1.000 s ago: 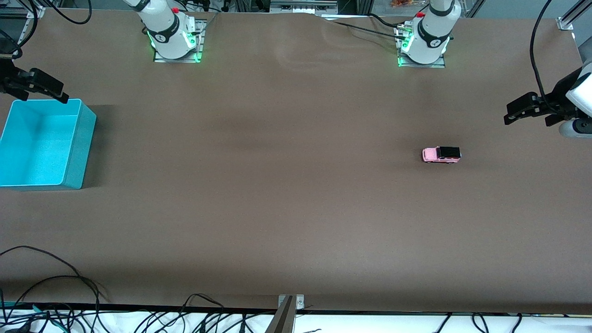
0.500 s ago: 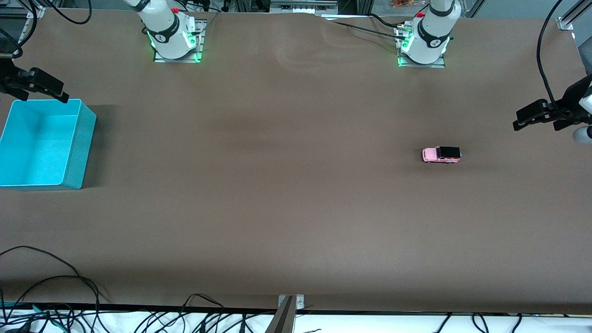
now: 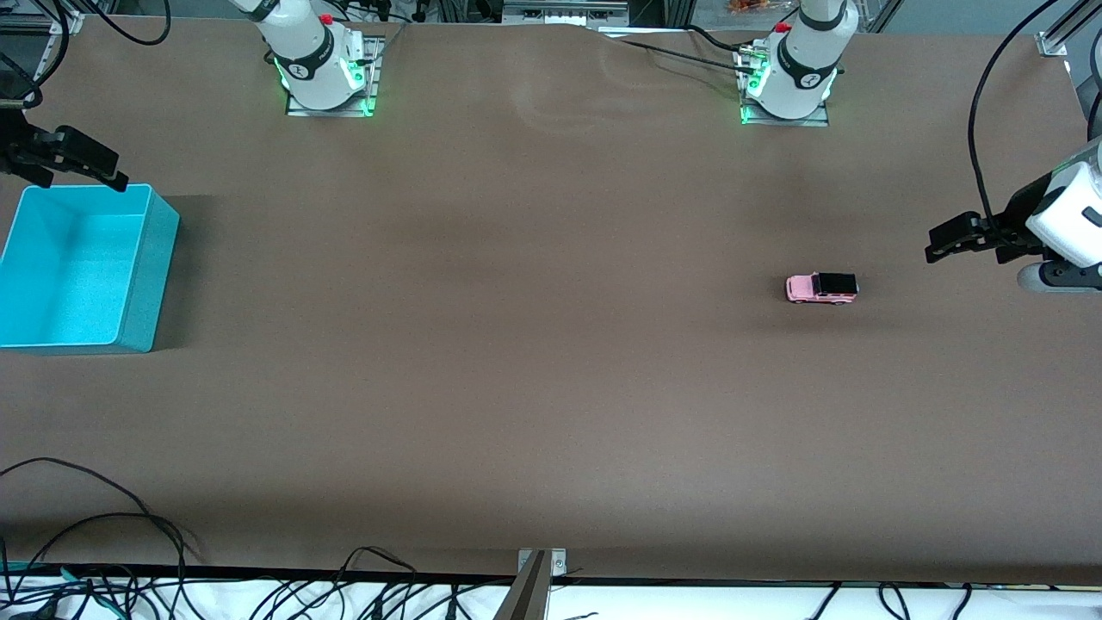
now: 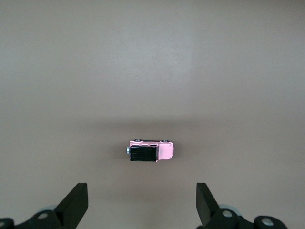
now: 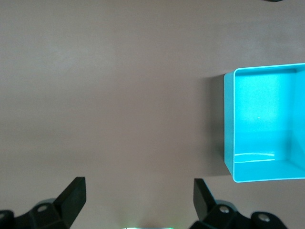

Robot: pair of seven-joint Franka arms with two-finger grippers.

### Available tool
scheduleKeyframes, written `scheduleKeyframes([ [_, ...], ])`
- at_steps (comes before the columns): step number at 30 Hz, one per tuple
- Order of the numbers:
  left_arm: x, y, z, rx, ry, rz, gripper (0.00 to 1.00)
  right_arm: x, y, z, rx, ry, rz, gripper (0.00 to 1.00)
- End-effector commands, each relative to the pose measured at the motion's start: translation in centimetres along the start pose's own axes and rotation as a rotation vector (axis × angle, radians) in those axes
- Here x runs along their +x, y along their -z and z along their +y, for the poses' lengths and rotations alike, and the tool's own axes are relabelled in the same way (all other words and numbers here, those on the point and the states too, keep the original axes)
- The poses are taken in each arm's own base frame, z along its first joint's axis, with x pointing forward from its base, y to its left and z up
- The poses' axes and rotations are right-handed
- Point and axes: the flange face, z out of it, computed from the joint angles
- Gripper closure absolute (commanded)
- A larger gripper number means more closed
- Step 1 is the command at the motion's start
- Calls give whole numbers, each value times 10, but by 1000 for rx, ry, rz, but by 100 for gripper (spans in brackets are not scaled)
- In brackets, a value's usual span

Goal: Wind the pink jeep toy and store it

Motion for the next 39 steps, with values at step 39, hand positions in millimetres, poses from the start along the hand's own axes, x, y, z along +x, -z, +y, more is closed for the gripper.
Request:
scheduleKeyframes([
  [39,1,-197,12,89,844,-78,0,-5,1,2,17,9,-8,0],
])
